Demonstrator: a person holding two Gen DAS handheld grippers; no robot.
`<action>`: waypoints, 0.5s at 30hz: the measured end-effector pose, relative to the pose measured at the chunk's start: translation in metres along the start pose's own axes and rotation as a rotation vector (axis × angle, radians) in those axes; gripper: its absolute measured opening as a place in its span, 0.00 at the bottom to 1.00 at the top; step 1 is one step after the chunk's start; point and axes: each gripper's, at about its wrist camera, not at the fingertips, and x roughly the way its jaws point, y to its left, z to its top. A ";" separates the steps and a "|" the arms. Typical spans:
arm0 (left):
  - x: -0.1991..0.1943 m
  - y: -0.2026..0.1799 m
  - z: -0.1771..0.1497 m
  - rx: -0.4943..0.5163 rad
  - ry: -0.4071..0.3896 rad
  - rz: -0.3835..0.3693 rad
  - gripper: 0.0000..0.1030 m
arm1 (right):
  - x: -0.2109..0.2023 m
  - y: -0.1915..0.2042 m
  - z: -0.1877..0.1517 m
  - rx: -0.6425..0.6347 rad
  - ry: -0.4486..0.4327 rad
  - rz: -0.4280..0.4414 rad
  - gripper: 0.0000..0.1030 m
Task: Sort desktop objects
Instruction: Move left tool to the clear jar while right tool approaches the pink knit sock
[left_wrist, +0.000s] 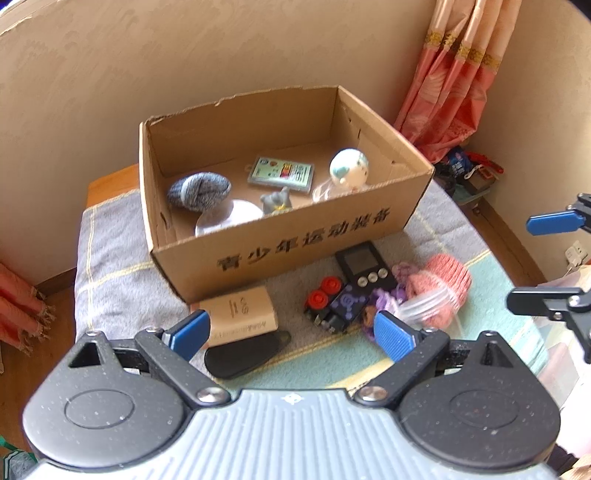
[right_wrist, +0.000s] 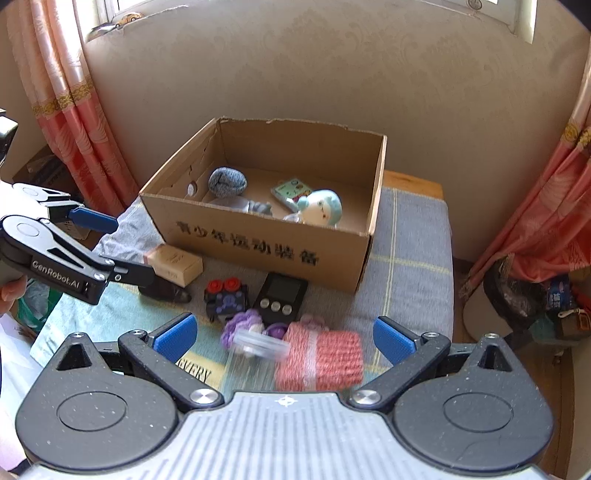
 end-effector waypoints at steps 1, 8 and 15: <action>0.001 0.001 -0.003 -0.001 0.003 0.003 0.93 | 0.000 0.001 -0.003 -0.004 0.003 0.004 1.00; 0.013 0.009 -0.017 -0.040 0.018 0.008 0.93 | 0.003 0.006 -0.018 -0.031 0.006 0.049 1.00; 0.025 0.019 -0.023 -0.098 0.004 0.007 0.93 | 0.011 0.008 -0.028 -0.089 0.001 0.082 1.00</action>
